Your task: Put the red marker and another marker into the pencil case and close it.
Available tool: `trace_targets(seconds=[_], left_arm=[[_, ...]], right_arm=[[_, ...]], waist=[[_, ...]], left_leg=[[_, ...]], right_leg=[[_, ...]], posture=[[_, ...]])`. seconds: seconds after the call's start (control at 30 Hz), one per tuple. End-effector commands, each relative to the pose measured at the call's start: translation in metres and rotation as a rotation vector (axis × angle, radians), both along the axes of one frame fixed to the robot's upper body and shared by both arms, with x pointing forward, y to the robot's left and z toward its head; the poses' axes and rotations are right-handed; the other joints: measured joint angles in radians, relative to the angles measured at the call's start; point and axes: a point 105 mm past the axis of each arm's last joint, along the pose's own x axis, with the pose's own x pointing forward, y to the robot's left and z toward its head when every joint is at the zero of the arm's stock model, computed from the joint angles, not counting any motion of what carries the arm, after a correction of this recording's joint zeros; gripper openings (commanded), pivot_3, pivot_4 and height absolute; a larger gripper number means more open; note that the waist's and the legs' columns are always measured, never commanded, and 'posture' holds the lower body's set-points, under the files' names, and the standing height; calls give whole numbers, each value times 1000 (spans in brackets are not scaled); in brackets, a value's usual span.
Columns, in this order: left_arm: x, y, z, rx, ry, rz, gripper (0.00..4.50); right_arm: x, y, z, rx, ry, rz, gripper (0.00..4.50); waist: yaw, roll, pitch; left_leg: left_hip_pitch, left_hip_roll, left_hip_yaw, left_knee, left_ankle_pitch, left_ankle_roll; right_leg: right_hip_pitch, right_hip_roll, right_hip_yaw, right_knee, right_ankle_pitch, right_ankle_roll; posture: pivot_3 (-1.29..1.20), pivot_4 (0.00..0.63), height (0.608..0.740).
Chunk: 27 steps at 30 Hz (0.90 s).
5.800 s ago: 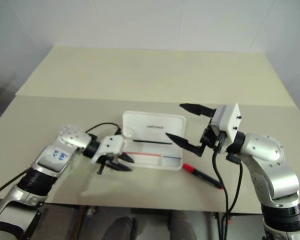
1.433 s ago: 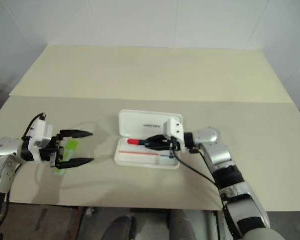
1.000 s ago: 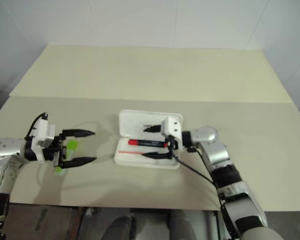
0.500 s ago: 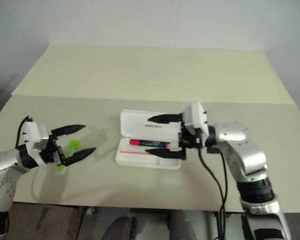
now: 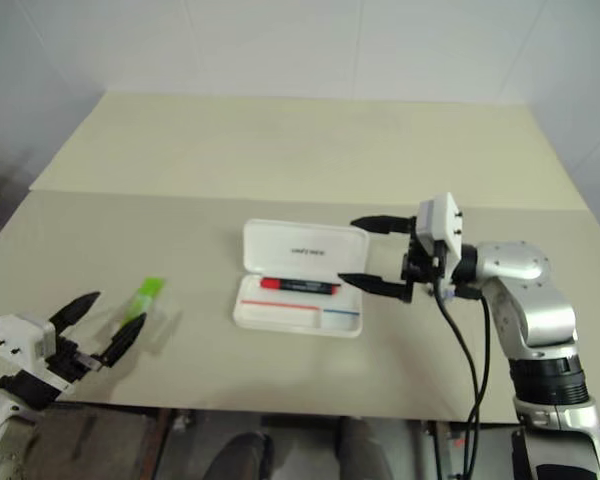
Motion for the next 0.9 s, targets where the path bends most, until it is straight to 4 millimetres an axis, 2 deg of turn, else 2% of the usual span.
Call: trace_targets(seconds=[0.03,0.4,0.8,0.83,0.9], left_arm=[[-3,3,3,0,-36,67,4500],[13,-3,-28,-136,50,140,4500],[26,-4,-46,-127,133,177,4500],[26,-3,-47,-115,141,188,4076],[26,-3,-49,-98,152,196,3561]], right_arm=[[-4,5,9,8,-48,15,4466],[-10,9,15,17,-58,10,4466],[-13,7,19,22,-68,-17,4466],[-14,7,20,23,-70,-20,4500],[-14,6,20,25,-71,-26,4500]], waist=[[0,0,0],[0,-1,0],[0,-1,-1],[1,-1,-1],[1,-1,-1]], left_leg=[[2,0,0,-1,0,0],[2,0,0,-1,0,0],[3,0,0,-2,0,0],[3,0,0,-2,0,0],[3,0,0,-2,0,0]], right_leg=[[2,0,0,-2,0,0],[2,0,0,-2,0,0],[2,0,0,-2,0,0],[2,0,0,-2,0,0],[3,1,0,-2,0,0]], posture=[[0,150,740],[0,150,740],[0,150,740],[0,150,740],[0,150,740]])
